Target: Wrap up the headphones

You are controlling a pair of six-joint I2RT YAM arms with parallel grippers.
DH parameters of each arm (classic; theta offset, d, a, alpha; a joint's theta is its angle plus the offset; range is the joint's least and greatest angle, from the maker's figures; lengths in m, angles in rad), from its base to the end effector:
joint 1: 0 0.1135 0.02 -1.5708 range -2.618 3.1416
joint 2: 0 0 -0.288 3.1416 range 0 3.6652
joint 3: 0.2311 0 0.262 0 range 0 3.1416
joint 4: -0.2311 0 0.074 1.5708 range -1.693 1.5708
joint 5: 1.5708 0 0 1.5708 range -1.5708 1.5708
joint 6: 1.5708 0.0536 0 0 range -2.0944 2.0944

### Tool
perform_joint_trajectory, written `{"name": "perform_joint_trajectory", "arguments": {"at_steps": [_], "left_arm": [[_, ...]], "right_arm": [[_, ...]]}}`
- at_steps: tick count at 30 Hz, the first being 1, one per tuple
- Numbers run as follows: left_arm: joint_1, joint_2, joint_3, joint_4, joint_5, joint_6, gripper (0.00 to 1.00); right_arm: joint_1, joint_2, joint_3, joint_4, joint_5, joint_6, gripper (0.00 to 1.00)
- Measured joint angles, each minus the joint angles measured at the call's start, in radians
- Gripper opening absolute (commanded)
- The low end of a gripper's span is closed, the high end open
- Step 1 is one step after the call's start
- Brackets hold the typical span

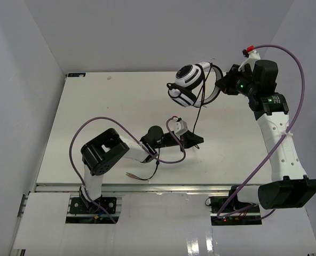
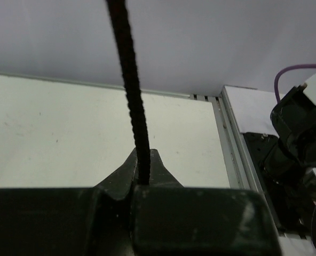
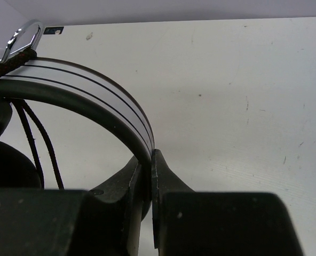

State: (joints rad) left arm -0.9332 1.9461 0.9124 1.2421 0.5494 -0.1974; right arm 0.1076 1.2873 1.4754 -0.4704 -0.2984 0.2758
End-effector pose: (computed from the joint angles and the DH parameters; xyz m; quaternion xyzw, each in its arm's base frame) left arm 0.2303 -0.3580 0.2178 0.4146 0.4898 -0.5448 0.5399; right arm 0.2956 0.0478 0.4618 -0.0225 0.7954 0.2298 0.5604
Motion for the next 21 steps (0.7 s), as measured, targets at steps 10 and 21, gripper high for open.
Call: {"name": "perform_joint_trajectory", "arguments": {"at_steps": [10, 21], "left_arm": [[0.143, -0.005, -0.068, -0.041, 0.035, 0.007, 0.03], [0.257, -0.150, -0.065, -0.229, 0.220, 0.040, 0.11]], "right_arm": [[-0.046, -0.020, 0.000, -0.004, -0.285, -0.156, 0.08], [-0.045, -0.070, 0.063, -0.271, -0.387, -0.766, 0.08]]}}
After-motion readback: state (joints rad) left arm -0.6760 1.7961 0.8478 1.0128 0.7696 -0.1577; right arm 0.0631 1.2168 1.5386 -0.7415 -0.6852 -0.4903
